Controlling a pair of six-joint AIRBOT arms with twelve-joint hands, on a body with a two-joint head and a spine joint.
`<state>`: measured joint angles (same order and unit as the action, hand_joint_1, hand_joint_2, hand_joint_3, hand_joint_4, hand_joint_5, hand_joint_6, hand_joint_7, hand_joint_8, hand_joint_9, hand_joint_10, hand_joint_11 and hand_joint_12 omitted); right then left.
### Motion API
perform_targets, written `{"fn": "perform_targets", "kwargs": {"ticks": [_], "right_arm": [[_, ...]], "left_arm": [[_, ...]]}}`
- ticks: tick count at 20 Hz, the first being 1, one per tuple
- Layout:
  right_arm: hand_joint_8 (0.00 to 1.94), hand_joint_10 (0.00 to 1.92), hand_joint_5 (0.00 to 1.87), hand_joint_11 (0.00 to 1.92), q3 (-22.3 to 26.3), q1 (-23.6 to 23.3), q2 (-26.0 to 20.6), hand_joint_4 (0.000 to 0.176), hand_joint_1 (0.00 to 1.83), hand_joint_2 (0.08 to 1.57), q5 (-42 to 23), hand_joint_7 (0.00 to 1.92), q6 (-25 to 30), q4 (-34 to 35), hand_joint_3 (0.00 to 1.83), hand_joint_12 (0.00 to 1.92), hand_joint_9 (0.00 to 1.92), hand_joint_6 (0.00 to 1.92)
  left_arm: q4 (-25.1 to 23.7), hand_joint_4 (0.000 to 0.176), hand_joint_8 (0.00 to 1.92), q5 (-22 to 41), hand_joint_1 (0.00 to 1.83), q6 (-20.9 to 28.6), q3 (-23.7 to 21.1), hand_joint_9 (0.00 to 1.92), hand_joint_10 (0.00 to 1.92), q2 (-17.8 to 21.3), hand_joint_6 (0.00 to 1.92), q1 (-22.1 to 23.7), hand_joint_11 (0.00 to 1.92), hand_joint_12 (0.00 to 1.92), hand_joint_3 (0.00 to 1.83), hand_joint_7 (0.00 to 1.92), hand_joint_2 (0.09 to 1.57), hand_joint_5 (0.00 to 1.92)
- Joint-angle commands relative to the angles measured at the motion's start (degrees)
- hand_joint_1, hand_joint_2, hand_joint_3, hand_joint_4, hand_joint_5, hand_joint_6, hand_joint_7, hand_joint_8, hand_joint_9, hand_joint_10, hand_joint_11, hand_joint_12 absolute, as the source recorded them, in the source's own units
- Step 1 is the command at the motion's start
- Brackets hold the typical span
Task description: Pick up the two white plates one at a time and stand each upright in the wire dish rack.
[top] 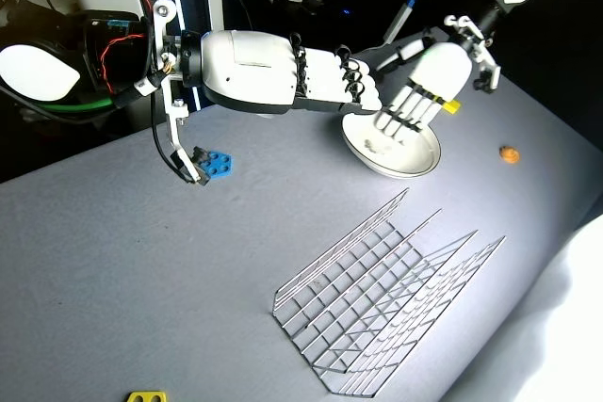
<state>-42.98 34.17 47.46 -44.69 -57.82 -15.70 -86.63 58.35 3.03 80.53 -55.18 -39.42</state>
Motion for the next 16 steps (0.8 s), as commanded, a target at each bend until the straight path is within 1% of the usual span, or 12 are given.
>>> {"fn": "perform_targets", "kwargs": {"ticks": [1, 2, 3, 4, 6, 7, 9, 10, 12, 13, 14, 16], "right_arm": [[0.00, 0.00, 0.00, 0.02, -0.4, -0.6, 0.5, 0.000, 1.16, 1.00, -7.2, 0.00, -0.4, 0.7, 0.00, 0.02, 0.00, 0.00], [0.00, 0.00, 0.00, 0.00, -0.9, -0.7, 1.4, 0.000, 1.21, 0.99, -6.8, 0.00, -0.7, 0.7, 0.00, 0.24, 0.00, 0.00], [0.00, 0.00, 0.00, 0.00, -1.3, -0.8, 2.1, 0.000, 1.21, 0.99, -6.1, 0.00, -1.1, 0.7, 0.00, 0.24, 0.00, 0.00], [0.00, 0.00, 0.00, 0.00, -2.0, -0.9, 3.3, 0.000, 1.22, 0.99, -5.0, 0.00, -2.0, 0.7, 0.00, 0.42, 0.00, 0.00], [0.00, 0.00, 0.02, 0.00, -3.2, -1.1, 5.2, 0.000, 1.20, 0.99, -4.2, 0.00, -2.8, 0.7, 0.00, 0.55, 0.00, 0.00], [0.00, 0.00, 0.04, 0.00, -3.7, -1.2, 6.0, 0.000, 1.25, 0.99, -3.5, 0.00, -3.1, 0.7, 0.00, 0.56, 0.00, 0.01], [0.00, 0.00, 0.06, 0.00, -5.3, -1.9, 8.3, 0.000, 1.25, 1.00, -0.3, 0.00, -3.6, 0.7, 0.00, 0.54, 0.00, 0.01], [0.00, 0.00, 0.06, 0.00, -5.6, -1.9, 8.6, 0.000, 1.25, 1.00, -0.2, 0.00, -3.6, 0.7, 0.00, 0.53, 0.00, 0.01], [0.00, 0.00, 0.04, 0.00, -5.7, -1.8, 9.1, 0.000, 1.23, 1.00, -0.2, 0.00, -3.6, 0.7, 0.00, 0.44, 0.00, 0.00], [0.00, 0.00, 0.04, 0.00, -5.7, -1.8, 9.1, 0.000, 1.23, 1.00, -0.2, 0.00, -3.6, 0.7, 0.00, 0.44, 0.00, 0.00], [0.00, 0.00, 0.04, 0.00, -5.7, -1.9, 9.1, 0.000, 1.23, 1.01, -0.3, 0.00, -3.6, 0.7, 0.00, 0.33, 0.00, 0.00], [0.00, 0.00, 0.04, 0.00, -5.7, -2.0, 9.0, 0.000, 1.23, 1.01, -0.4, 0.00, -3.6, 0.7, 0.00, 0.28, 0.00, 0.00]], "left_arm": [[0.9, 0.000, 0.00, 1.9, 0.00, 0.5, -1.1, 0.00, 0.00, -0.5, 0.00, 0.5, 0.00, 0.00, 0.00, 0.00, 1.06, 0.01], [0.9, 0.000, 0.00, 1.2, 0.00, 1.1, -2.3, 0.00, 0.00, -0.5, 0.00, 0.7, 0.00, 0.00, 0.00, 0.00, 1.06, 0.01], [0.9, 0.000, 0.00, 0.8, 0.00, 1.4, -3.1, 0.00, 0.00, -0.4, 0.00, 0.8, 0.00, 0.00, 0.00, 0.00, 1.06, 0.01], [0.9, 0.000, 0.00, 0.7, 0.00, 1.4, -3.9, 0.00, 0.00, -0.4, 0.01, 0.7, 0.00, 0.00, 0.00, 0.00, 1.07, 0.02], [0.9, 0.000, 0.01, 0.7, 0.00, 1.3, -3.7, 0.00, 0.00, -0.3, 0.02, 0.2, 0.00, 0.00, 0.00, 0.03, 1.07, 0.05], [0.9, 0.000, 0.00, 0.7, 0.00, 1.3, -3.4, 0.00, 0.00, -0.4, 0.01, -0.2, 0.00, 0.00, 0.00, 0.01, 1.07, 0.04], [1.0, 0.000, 0.01, 0.7, 0.00, 1.3, -2.2, 0.00, 0.00, -0.6, 0.01, -1.4, 0.00, 0.00, 0.00, 0.02, 1.07, 0.03], [1.5, 0.000, 0.00, 0.7, 0.00, 1.3, -1.9, 0.00, 0.00, -0.7, 0.00, -1.6, 0.00, 0.00, 0.00, 0.01, 1.07, 0.03], [3.5, 0.000, 0.00, 1.1, 0.00, 1.5, -1.1, 0.00, 0.00, -0.8, 0.00, -2.0, 0.00, 0.00, 0.00, 0.01, 1.07, 0.01], [4.1, 0.000, 0.00, 1.2, 0.00, 1.6, -0.9, 0.00, 0.00, -0.9, 0.00, -2.0, 0.00, 0.00, 0.00, 0.01, 1.07, 0.01], [4.5, 0.000, 0.00, 1.3, 0.00, 1.7, -0.6, 0.00, 0.00, -0.9, 0.01, -2.0, 0.00, 0.00, 0.00, 0.00, 1.07, 0.03], [4.7, 0.000, 0.01, 1.3, 0.00, 2.1, -0.4, 0.00, 0.00, -1.0, 0.01, -2.1, 0.00, 0.00, 0.00, 0.02, 1.06, 0.05]]}}
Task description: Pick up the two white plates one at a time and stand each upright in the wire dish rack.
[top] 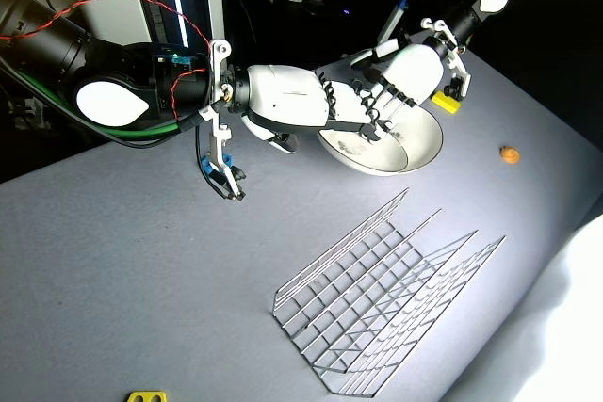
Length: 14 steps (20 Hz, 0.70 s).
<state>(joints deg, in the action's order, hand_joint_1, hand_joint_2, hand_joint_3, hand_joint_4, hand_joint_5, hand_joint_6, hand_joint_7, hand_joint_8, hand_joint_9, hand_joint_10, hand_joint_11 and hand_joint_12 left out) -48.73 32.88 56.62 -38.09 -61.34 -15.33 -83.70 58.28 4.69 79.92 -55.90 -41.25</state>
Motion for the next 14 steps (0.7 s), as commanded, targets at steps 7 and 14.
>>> {"fn": "perform_targets", "kwargs": {"ticks": [7, 14], "right_arm": [[0.00, 0.00, 0.01, 0.00, -0.5, -1.1, 1.0, 0.000, 1.23, 1.01, -6.9, 0.00, -0.1, 0.3, 0.00, 0.29, 0.00, 0.00], [0.00, 0.00, 0.04, 0.00, -3.8, -1.5, 5.3, 0.000, 1.27, 1.01, -5.8, 0.00, -0.1, 0.3, 0.00, 0.35, 0.00, 0.00]], "left_arm": [[6.5, 0.000, 0.00, 2.0, 0.00, 3.0, 3.1, 0.00, 0.00, -1.5, 0.00, -2.6, 0.00, 0.00, 0.00, 0.00, 1.06, 0.02], [8.3, 0.000, 0.00, 3.5, 0.00, 4.2, 3.0, 0.00, 0.00, -1.3, 0.00, -1.9, 0.00, 0.00, 0.00, 0.01, 1.06, 0.02]]}}
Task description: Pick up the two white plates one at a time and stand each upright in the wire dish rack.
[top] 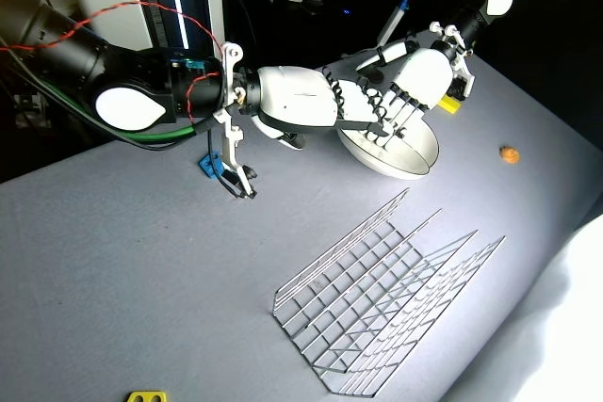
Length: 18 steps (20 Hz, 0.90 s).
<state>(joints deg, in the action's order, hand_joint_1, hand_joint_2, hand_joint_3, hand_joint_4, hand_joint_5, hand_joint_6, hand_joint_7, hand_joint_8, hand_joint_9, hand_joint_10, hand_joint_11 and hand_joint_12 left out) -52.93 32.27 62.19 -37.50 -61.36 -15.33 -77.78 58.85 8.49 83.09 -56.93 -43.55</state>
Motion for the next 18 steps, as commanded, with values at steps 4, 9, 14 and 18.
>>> {"fn": "perform_targets", "kwargs": {"ticks": [4, 9, 14, 18], "right_arm": [[0.00, 0.00, 0.03, 0.00, -3.3, -1.4, 4.0, 0.000, 1.26, 1.01, -6.0, 0.00, -0.1, -0.8, 0.00, 0.39, 0.00, 0.00], [0.00, 0.00, 0.06, 0.00, -6.7, -2.0, 9.5, 0.000, 1.27, 1.01, -6.9, 0.00, -2.2, -1.6, 0.00, 0.44, 0.00, 0.01], [0.00, 0.00, 0.06, 0.00, -9.9, -0.6, 13.0, 0.000, 1.19, 1.06, -7.7, 0.01, -3.2, -1.6, 0.01, 0.41, 0.00, 0.00], [0.02, 0.02, 0.15, 0.00, -12.7, -0.4, 15.1, 0.000, 1.18, 1.08, -12.0, 0.08, -3.8, -1.6, 0.01, 0.57, 0.04, 0.03]], "left_arm": [[2.8, 0.000, 0.01, 3.1, 0.00, 0.4, -0.2, 0.00, 0.00, -0.2, 0.01, 0.7, 0.00, 0.00, 0.00, 0.02, 1.07, 0.04], [2.8, 0.000, 0.00, 3.2, 0.00, 0.5, -0.4, 0.00, 0.00, -0.2, 0.00, 0.8, 0.00, 0.00, 0.00, 0.00, 1.07, 0.01], [2.8, 0.000, 0.01, 3.2, 0.00, 0.5, -0.4, 0.00, 0.00, -0.2, 0.01, 0.8, 0.00, 0.00, 0.00, 0.02, 1.06, 0.04], [2.8, 0.000, 0.00, 3.2, 0.00, 0.6, -0.5, 0.00, 0.00, -0.3, 0.01, 0.9, 0.00, 0.00, 0.00, 0.01, 1.07, 0.03]]}}
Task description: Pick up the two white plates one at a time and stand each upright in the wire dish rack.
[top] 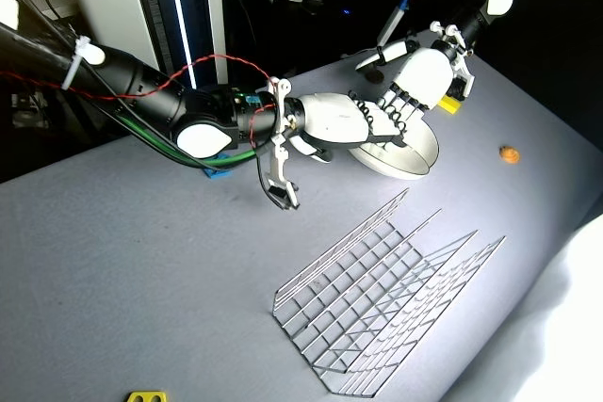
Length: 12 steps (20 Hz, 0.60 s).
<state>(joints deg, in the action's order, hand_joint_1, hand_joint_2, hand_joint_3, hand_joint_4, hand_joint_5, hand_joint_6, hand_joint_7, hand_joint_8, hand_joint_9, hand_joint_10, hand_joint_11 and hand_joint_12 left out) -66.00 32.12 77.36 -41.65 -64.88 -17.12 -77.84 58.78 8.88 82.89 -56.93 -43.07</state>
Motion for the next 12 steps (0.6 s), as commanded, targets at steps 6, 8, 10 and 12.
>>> {"fn": "perform_targets", "kwargs": {"ticks": [6, 8, 10, 12], "right_arm": [[0.03, 0.10, 0.39, 0.00, -0.4, 0.2, 1.2, 0.000, 1.22, 1.07, -8.9, 0.36, -1.0, 0.2, 0.00, 1.16, 0.28, 0.05], [0.04, 0.13, 0.44, 0.00, -0.9, 0.9, 1.5, 0.000, 1.22, 1.08, -8.9, 0.44, -1.2, 0.2, 0.01, 1.27, 0.36, 0.05], [0.03, 0.14, 0.54, 0.00, -1.3, 1.4, 1.8, 0.000, 1.23, 1.07, -8.7, 0.56, -1.2, 0.2, 0.00, 1.38, 0.46, 0.05], [0.04, 0.16, 0.62, 0.06, -1.7, 1.6, 2.2, 0.000, 1.22, 1.13, -8.9, 0.64, -1.3, 0.2, 0.02, 1.40, 0.56, 0.06]], "left_arm": [[2.8, 0.000, 0.01, 3.3, 0.00, 0.2, -0.2, 0.00, 0.00, -0.3, 0.01, 0.5, 0.00, 0.00, 0.00, 0.02, 1.07, 0.04], [2.8, 0.000, 0.00, 3.3, 0.00, 0.2, -0.2, 0.00, 0.00, -0.3, 0.01, 0.5, 0.00, 0.00, 0.00, 0.02, 1.06, 0.04], [2.8, 0.000, 0.00, 3.4, 0.00, 0.3, -0.2, 0.00, 0.00, -0.3, 0.00, 0.5, 0.00, 0.00, 0.00, 0.00, 1.07, 0.03], [2.8, 0.000, 0.00, 3.4, 0.00, 0.3, -0.3, 0.00, 0.00, -0.3, 0.00, 0.5, 0.00, 0.00, 0.00, 0.00, 1.07, 0.01]]}}
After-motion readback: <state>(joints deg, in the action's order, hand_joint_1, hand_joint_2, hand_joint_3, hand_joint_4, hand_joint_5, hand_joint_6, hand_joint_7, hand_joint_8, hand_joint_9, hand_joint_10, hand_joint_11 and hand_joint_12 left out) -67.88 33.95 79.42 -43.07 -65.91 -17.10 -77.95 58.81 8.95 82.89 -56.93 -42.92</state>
